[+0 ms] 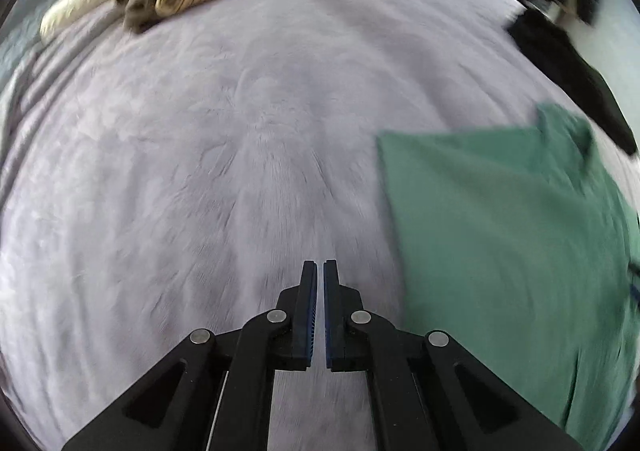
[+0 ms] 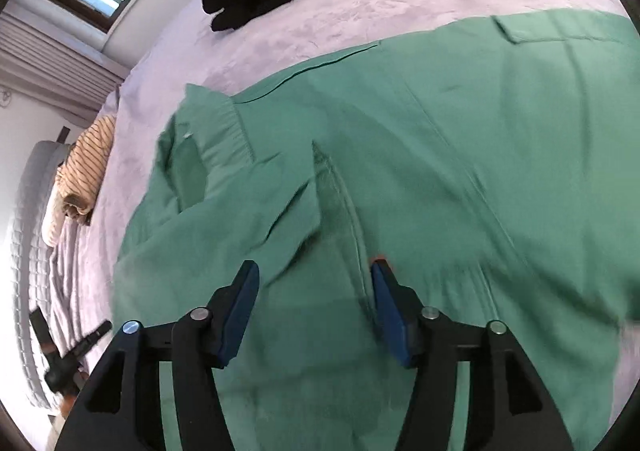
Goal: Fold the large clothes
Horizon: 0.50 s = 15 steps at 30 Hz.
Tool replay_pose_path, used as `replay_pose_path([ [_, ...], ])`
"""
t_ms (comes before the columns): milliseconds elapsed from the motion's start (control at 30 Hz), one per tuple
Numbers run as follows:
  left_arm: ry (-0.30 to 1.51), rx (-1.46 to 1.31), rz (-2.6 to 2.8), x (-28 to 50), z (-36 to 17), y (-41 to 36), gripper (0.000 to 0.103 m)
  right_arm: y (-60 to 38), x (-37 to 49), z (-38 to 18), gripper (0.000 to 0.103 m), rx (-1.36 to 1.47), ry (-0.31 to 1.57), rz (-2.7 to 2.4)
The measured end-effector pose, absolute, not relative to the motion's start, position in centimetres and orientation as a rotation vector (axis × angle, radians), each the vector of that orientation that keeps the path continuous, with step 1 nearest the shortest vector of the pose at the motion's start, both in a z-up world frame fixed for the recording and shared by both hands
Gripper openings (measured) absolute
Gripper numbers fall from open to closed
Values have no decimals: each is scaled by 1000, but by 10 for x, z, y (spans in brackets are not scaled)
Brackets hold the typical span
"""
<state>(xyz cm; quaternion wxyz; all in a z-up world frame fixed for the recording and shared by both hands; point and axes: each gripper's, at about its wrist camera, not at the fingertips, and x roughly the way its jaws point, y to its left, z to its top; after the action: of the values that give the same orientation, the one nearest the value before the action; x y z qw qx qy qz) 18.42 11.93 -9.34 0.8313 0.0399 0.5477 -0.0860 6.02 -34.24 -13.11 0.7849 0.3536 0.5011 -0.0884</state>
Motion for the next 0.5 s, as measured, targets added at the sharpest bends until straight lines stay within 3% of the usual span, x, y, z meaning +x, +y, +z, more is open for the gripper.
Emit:
replay_pose_path([
  [33,1145,112,-201,168,-87,118,24,-335,48,-125,62,799,1068,-162],
  [67,1122,139,-222,149,-78,114,75,-329,43,-120,62,825,1063,-132],
  [100,1098,145,-229,135,-72,114,103,-317,38,-117,62,850,1066,-88],
  [500,1178,103,-72,98,-91,168,103,-91,85,-182,62,1108,1216,423],
])
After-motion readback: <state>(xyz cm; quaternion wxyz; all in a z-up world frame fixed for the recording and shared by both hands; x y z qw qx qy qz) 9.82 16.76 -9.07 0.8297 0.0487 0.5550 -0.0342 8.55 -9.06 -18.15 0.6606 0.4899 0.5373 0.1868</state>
